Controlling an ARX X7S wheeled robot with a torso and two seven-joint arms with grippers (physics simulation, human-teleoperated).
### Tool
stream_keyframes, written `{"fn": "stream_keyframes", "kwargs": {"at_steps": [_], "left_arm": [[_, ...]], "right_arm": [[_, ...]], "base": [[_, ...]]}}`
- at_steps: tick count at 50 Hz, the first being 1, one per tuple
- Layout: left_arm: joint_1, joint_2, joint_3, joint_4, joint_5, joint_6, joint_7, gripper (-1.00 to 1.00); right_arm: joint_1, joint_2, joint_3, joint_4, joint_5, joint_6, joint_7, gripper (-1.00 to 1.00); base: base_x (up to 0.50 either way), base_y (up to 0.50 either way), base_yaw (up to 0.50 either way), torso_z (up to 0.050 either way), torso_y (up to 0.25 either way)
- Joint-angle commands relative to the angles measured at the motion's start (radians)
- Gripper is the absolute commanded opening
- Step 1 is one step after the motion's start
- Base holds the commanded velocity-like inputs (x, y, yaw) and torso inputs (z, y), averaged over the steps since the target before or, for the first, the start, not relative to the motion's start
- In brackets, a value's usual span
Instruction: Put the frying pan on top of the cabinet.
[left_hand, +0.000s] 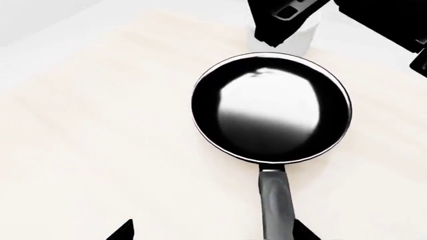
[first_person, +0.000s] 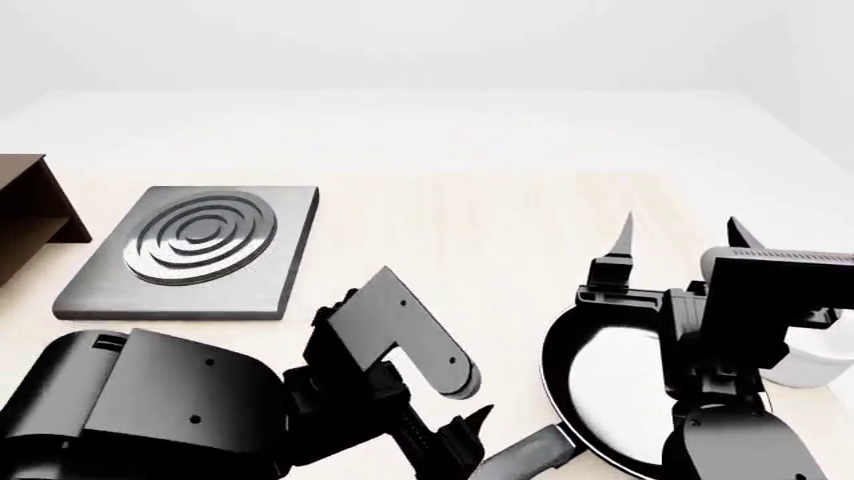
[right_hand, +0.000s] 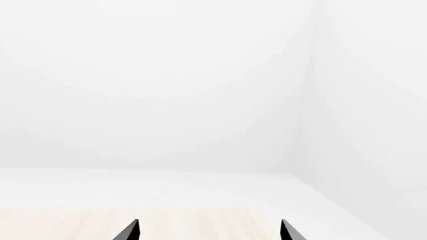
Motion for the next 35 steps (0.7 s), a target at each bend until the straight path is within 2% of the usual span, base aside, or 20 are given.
{"fn": "stream_keyframes", "kwargs": {"at_steps": [1, 16, 35], "left_arm": [[0.022, 0.048, 0.107, 0.001, 0.06, 0.032, -0.003, 1.0], [0.073, 0.062, 0.193, 0.054, 0.053, 0.041, -0.022, 1.0], [0.129, 0.053, 0.293, 0.013, 0.177, 0.123, 0.075, 1.0]], "right_arm": [[-0.001, 0.003, 0.002, 0.001, 0.006, -0.001, 0.003, 1.0], [-0.002, 0.008, 0.009, 0.003, 0.014, -0.004, 0.009, 1.0], [0.0, 0.012, 0.007, -0.002, 0.021, -0.003, 0.017, 1.0]], "base": [[0.0, 0.0, 0.0, 0.0, 0.0], [0.0, 0.0, 0.0, 0.0, 0.0], [0.0, 0.0, 0.0, 0.0, 0.0]]}}
